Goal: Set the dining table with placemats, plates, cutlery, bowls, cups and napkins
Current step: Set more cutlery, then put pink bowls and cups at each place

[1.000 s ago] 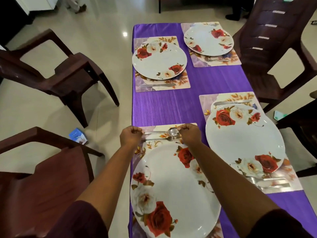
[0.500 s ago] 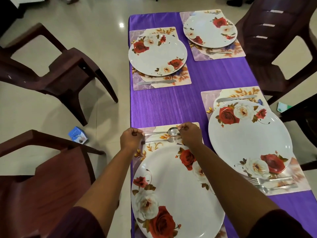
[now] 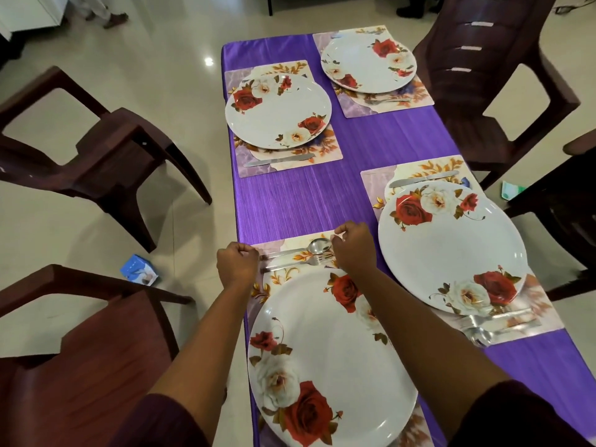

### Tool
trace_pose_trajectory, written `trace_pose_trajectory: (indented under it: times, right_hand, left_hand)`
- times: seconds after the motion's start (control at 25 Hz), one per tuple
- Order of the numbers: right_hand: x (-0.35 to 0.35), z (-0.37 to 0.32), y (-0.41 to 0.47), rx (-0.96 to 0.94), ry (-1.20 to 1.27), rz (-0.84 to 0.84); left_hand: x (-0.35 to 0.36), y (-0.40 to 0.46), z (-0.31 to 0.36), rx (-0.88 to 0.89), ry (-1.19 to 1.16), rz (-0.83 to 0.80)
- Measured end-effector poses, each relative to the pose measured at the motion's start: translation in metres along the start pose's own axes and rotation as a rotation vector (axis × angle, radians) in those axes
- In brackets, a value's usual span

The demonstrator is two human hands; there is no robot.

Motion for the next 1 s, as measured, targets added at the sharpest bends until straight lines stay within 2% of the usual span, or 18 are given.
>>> trace_pose_trajectory:
  times: [0.08,0.24,0.36,0.56,0.76,1.0]
  right_hand:
    - [-0.017,-0.005,-0.012,-0.065,-0.074,0.078]
    - [-0.049,-0.006,-0.047,-0.172,-0.293,0.223]
    - [-0.065,0.000,-0.077,-0.145,-0.427,0.257]
    - [-0.096,0.023,-0.142,-0.063,-0.611,0.262]
    - [-0.122,0.061,-0.232,0.151,-0.657,0.168]
    - [-0.128,0.112,-0.398,0.461,-0.628,0.199]
  left_hand:
    - [-0.002,-0.011,0.015,0.125,0.061,0.013]
    - [0.003,-0.052,0.047,0.414,0.211,-0.082]
    - [0.009,-0.082,0.053,0.603,0.313,-0.184]
    - [0.024,-0.138,0.050,0.796,0.492,-0.390]
    - [0.025,-0.205,0.044,0.982,0.516,-0.551]
    - [0.017,-0.315,-0.003,1.245,0.527,-0.749]
Point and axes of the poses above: each hand's wrist, its own y-axis towards the middle knuckle, its own x-axis out of the palm, z = x × y, the point moved 7 cm from there along y, towards the middle knuckle, and after that the axes turned 8 degrees about -y, right-handed, at the moved point
